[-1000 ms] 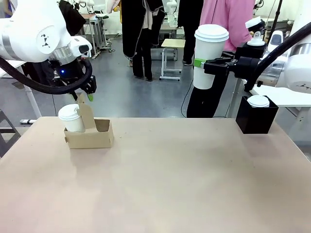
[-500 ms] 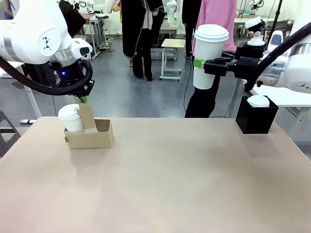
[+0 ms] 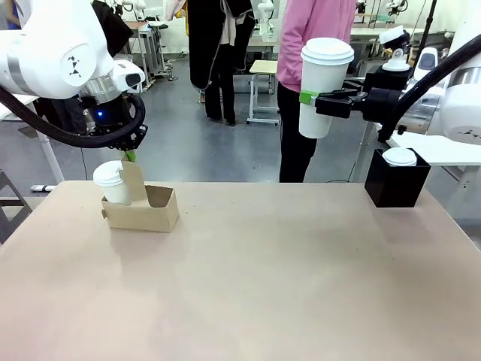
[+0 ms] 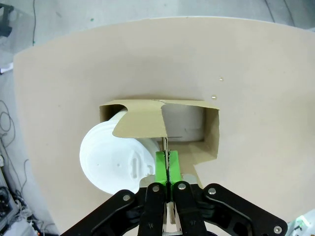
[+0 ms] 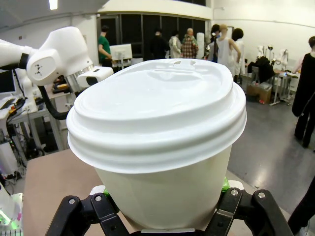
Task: Pour a drink into a cup and package it in a carrier.
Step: Position the Cup Carrier in the center of the table.
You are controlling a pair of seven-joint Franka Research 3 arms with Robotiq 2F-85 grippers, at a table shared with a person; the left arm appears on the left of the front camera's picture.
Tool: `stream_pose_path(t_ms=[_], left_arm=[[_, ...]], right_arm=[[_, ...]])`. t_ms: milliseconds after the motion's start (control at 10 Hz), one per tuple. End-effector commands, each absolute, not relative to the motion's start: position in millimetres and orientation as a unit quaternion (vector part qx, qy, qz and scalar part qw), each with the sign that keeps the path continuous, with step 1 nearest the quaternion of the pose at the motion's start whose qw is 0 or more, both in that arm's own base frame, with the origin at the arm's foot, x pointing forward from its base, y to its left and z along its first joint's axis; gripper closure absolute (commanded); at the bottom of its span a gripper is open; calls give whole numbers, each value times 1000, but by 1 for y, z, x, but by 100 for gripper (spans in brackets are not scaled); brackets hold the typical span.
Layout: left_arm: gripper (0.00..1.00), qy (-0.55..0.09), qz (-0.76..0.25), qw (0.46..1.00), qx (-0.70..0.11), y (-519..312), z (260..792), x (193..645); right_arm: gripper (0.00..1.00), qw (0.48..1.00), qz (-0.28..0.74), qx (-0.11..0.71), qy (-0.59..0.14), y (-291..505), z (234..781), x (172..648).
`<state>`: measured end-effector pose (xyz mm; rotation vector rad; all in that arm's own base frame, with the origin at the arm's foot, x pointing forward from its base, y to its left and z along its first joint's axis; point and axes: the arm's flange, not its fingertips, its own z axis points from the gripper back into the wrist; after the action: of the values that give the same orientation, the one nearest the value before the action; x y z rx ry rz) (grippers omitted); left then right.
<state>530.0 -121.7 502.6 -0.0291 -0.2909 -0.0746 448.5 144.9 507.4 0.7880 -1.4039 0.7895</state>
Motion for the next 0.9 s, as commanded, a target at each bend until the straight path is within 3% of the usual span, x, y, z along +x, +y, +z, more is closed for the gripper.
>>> stream_pose_path(t_ms=[0, 500, 800], left_arm=[[97, -143, -37, 989, -14, -122, 502, 530], [98, -165, 14, 985, -39, -185, 582, 452], [98, -154, -1, 987, -45, -258, 589, 386]], right_arm=[[20, 626, 337, 341, -615, 148, 511, 448], [20, 626, 337, 341, -615, 148, 511, 448], [20, 626, 337, 341, -615, 148, 511, 448]])
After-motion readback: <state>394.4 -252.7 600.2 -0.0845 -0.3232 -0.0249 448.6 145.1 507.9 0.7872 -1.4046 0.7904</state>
